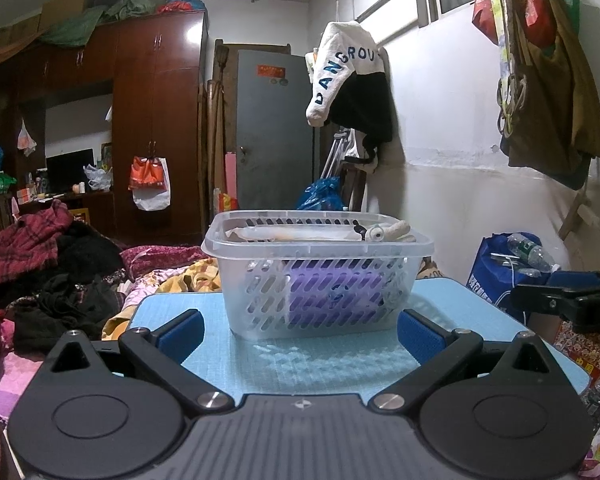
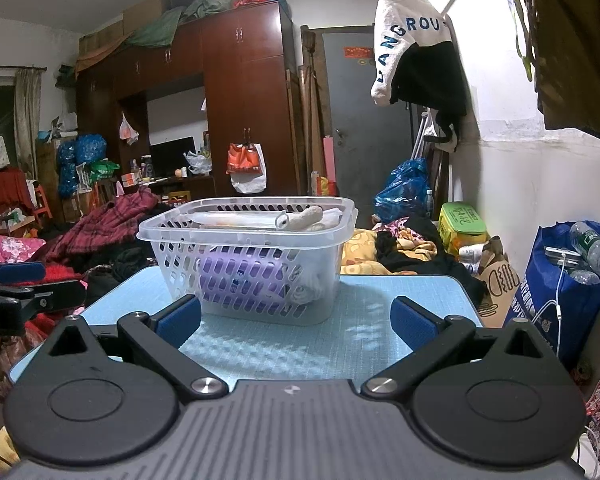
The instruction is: Organize objects
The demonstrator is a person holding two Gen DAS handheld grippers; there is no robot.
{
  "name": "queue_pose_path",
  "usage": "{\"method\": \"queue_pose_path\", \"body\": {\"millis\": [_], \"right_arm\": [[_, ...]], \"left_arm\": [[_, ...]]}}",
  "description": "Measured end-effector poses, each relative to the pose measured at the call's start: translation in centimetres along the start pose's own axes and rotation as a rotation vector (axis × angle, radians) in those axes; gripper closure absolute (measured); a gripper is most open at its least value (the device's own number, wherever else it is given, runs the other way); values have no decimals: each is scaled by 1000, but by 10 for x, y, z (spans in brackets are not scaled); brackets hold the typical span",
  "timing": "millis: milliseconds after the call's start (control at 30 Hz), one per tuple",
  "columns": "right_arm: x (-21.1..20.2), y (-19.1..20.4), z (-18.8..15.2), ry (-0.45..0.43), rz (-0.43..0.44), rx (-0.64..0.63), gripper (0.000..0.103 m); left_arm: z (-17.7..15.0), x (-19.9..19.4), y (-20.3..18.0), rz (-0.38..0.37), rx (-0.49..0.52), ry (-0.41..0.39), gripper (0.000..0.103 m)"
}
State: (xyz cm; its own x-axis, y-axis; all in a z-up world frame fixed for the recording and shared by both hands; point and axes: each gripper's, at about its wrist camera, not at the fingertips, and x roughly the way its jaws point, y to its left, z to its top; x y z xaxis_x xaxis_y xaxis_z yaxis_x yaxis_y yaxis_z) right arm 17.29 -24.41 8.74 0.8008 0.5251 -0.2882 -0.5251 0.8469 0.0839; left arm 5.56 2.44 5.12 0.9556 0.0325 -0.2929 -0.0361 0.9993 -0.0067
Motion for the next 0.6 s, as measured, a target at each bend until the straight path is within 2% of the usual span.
{"method": "queue_pose_path", "body": {"millis": [600], "right_arm": [[1, -1, -1, 2, -1, -3, 0]], "left_arm": [[0, 0, 0, 0, 5, 6, 0]]}}
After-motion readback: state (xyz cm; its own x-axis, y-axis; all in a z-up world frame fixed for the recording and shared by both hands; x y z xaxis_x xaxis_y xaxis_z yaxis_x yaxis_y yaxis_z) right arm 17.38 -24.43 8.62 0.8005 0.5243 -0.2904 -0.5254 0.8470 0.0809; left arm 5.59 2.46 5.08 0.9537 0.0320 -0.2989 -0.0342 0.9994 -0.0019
